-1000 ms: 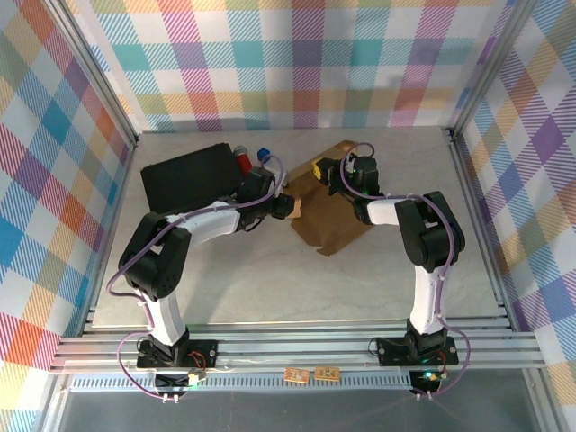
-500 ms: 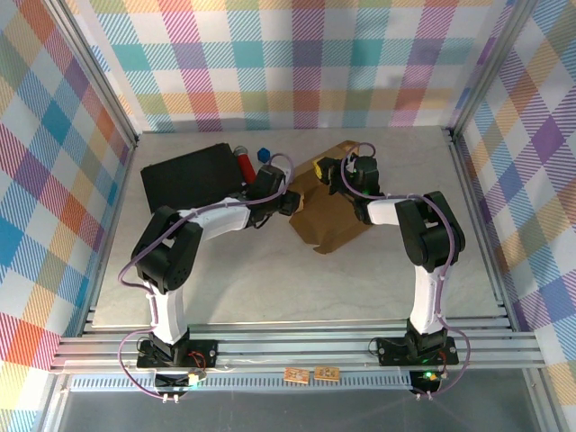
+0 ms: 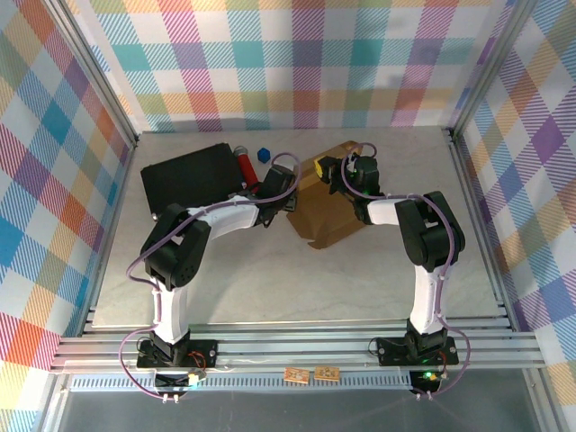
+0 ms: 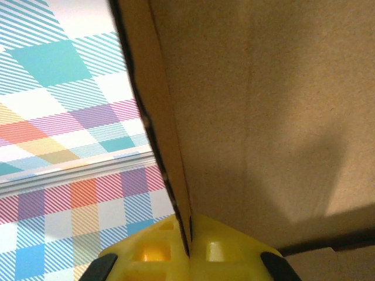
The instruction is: Fold the paper box
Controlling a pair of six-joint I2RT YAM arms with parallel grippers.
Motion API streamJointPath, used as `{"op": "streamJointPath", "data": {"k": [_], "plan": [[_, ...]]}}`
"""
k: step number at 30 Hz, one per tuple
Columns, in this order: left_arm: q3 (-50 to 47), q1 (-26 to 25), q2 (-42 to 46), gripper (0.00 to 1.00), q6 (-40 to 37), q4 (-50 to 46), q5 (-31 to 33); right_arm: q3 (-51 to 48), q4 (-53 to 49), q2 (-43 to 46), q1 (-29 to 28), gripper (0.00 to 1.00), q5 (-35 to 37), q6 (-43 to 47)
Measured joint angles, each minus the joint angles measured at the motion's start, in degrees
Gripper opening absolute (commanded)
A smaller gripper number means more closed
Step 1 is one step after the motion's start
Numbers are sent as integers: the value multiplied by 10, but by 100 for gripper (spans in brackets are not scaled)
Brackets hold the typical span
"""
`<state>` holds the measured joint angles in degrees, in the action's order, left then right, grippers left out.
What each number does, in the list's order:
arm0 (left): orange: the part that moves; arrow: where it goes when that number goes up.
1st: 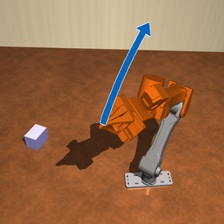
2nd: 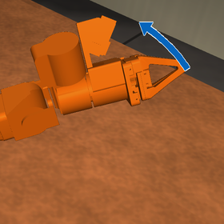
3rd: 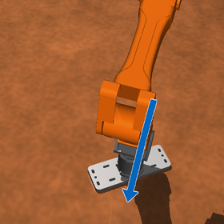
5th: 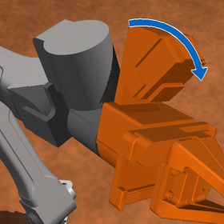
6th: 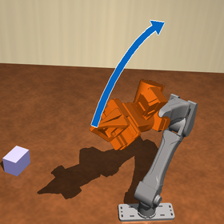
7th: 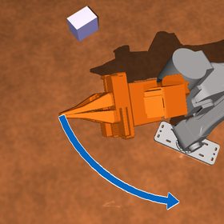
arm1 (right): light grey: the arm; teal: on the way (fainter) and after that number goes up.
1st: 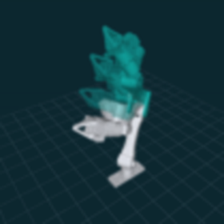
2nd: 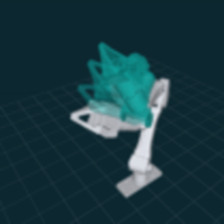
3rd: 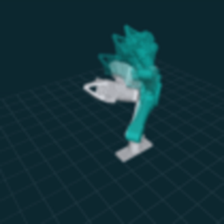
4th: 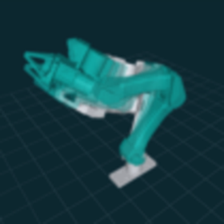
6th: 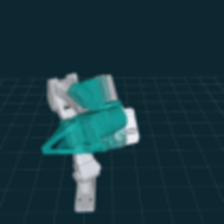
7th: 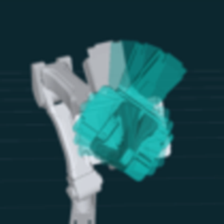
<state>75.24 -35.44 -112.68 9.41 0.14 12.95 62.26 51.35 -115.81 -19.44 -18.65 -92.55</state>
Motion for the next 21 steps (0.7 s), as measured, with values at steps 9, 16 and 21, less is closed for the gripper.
{"op": "streamJointPath", "data": {"k": [9, 16, 21], "plan": [[44, -6, -26, 0, 21, -36, 49, 2, 2, -4, 3, 0, 6, -2], [92, -17, -48, 0, 50, -97, 106, 4, -11, -2, 2, 39, 5, -9], [106, -17, -47, 0, 51, -140, 107, -19, -107, 46, 5, 59, 11, 14]]}}
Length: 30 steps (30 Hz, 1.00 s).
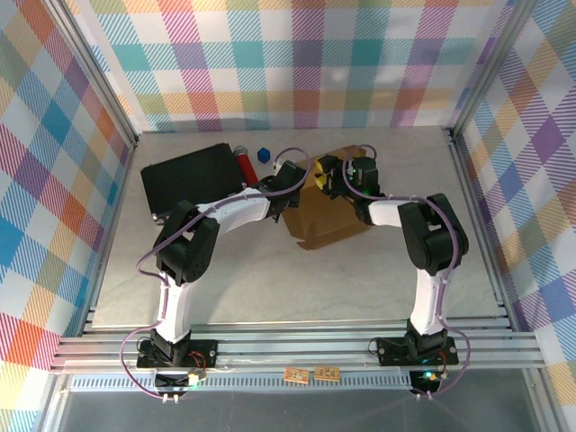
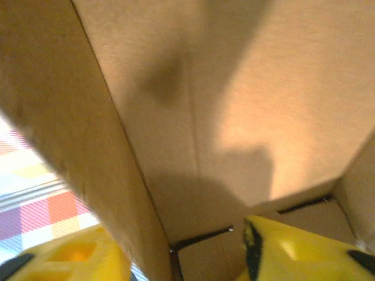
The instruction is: Fold the paper box
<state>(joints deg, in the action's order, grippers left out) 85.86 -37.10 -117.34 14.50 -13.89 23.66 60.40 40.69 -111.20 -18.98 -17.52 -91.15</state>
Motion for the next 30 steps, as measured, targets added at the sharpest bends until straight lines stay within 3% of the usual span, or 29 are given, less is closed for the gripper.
{"op": "streamJointPath", "data": {"k": [8, 13, 21, 30], "plan": [[40, 18, 32, 0, 0, -143, -66, 3, -242, 217, 56, 65, 31, 116], [56, 33, 53, 0, -5, -228, -122, 16, -365, 293, 66, 65, 51, 177], [78, 45, 53, 0, -3, -325, -208, 16, -524, 328, 67, 61, 55, 217], [92, 46, 53, 0, 0, -362, -227, 83, -651, 330, 67, 52, 74, 230]]}}
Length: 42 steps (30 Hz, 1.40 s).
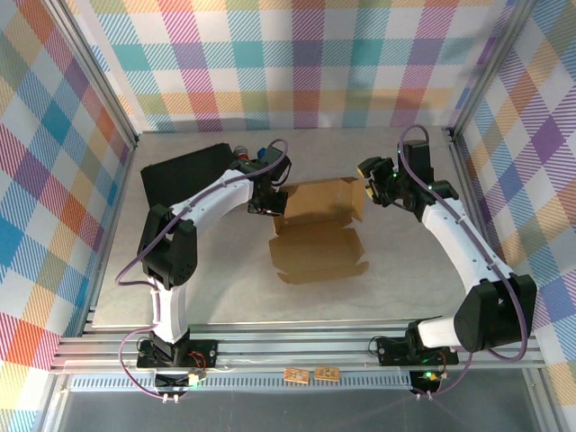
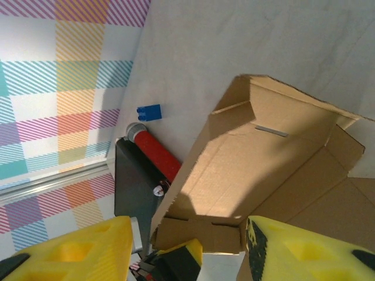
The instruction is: Fold the paper box
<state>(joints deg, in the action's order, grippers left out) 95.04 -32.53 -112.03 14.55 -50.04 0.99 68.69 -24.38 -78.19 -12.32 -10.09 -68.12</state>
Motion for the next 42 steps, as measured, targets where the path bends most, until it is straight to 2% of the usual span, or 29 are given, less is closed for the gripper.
{"op": "streamJointPath", "data": {"k": [3, 8, 12, 19, 26, 42], "plan": [[12, 0, 0, 0, -3, -16, -1, 55, -26, -32, 0, 51, 9, 32], [52, 0, -5, 0, -13, -46, -1, 155, -50, -136, 0, 49, 2, 110], [75, 0, -14, 0, -20, -58, -1, 177, -68, -199, 0, 51, -7, 163], [82, 0, -27, 0, -25, -69, -2, 200, -83, -259, -4, 52, -36, 198], [83, 0, -30, 0, -30, -68, -1, 215, -83, -290, -16, 51, -60, 206], [70, 1, -34, 0, -37, -38, 20, 157, -44, -272, -37, 33, -64, 151]]}}
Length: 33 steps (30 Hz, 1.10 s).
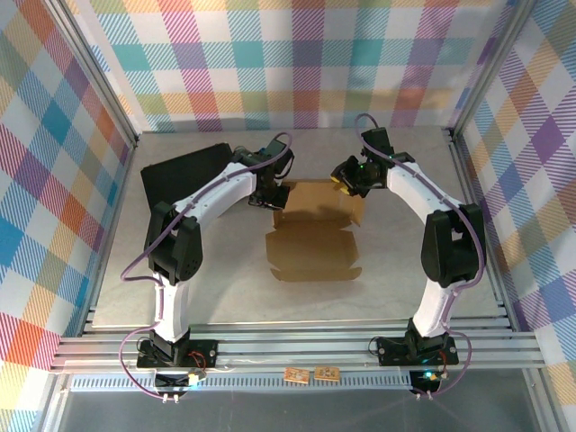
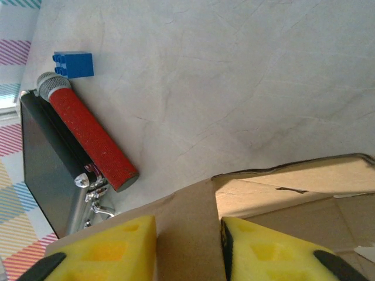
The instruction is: Fold the paper box
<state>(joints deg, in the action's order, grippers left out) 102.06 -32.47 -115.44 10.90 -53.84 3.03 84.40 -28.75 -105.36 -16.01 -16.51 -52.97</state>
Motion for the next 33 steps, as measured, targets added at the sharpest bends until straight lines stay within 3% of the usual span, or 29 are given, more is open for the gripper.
{"op": "streamJointPath", "data": {"k": [13, 25, 28, 30, 33], "plan": [[-60, -8, -3, 0, 29, 85, 66, -35, 50, 8, -10, 25, 2, -34], [-72, -31, -8, 0, 47, 115, 136, -56, 61, 20, -10, 24, 19, -30], [-79, -33, -6, 0, 50, 125, 146, -60, 55, 27, -13, 16, 26, -21], [-85, -35, -3, 0, 54, 129, 147, -60, 54, 29, -13, 19, 30, -21], [-88, -35, -1, 0, 58, 136, 148, -60, 52, 31, -13, 33, 31, -12]]}}
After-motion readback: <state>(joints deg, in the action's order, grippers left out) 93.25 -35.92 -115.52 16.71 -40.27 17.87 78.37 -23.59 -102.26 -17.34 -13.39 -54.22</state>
